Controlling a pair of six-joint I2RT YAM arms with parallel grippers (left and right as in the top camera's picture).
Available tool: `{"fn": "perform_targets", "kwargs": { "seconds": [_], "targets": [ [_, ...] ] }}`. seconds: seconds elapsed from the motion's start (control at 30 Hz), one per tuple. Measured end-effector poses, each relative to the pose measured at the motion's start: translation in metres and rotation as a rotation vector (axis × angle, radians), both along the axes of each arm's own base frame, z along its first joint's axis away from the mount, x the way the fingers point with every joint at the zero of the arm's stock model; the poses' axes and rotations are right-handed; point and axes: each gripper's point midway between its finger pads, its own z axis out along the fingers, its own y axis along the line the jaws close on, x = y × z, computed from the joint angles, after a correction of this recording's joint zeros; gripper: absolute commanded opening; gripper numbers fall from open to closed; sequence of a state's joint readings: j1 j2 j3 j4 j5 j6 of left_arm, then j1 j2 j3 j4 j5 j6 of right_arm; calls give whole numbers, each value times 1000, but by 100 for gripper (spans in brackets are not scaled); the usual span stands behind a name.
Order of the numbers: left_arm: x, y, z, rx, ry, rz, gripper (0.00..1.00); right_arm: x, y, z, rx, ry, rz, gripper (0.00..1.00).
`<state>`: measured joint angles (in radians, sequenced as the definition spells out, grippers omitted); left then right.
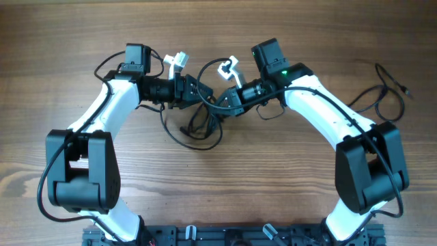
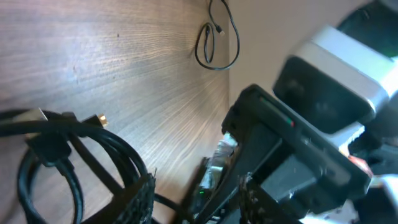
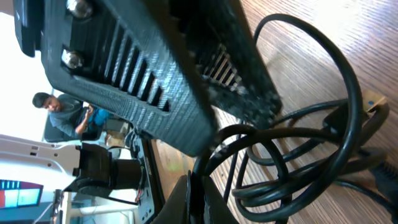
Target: Untangle cables
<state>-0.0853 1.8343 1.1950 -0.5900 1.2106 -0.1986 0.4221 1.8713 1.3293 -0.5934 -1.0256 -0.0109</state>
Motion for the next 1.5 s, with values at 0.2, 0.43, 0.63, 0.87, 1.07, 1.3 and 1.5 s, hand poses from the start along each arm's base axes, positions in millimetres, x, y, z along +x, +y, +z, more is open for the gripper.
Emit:
{"fn": "perform_targets", "kwargs": {
  "seconds": [0.2, 0.43, 0.63, 0.87, 1.07, 1.3, 1.5],
  "targets": [
    [1, 0, 0, -7, 157, 58, 48, 14, -5, -16, -112, -40, -72, 4],
    [2, 0, 1, -12, 234, 89, 47, 30, -14, -29, -208, -72, -154, 4],
    [4, 1, -2, 0, 323, 132, 43, 34, -4, -16, -130, -103, -136, 4],
    [7, 4, -10, 41, 368, 179, 33, 29, 1, -9, -81, -88, -106, 4],
    [8, 5, -10, 45, 378, 186, 29, 27, 2, -6, -62, -80, -96, 4],
    [8, 6, -12, 51, 394, 196, 26, 22, 7, -6, -59, -80, -81, 4],
    [8, 7, -11, 45, 410, 204, 19, 16, 14, -7, -71, -7, -104, 4]
  ]
}}
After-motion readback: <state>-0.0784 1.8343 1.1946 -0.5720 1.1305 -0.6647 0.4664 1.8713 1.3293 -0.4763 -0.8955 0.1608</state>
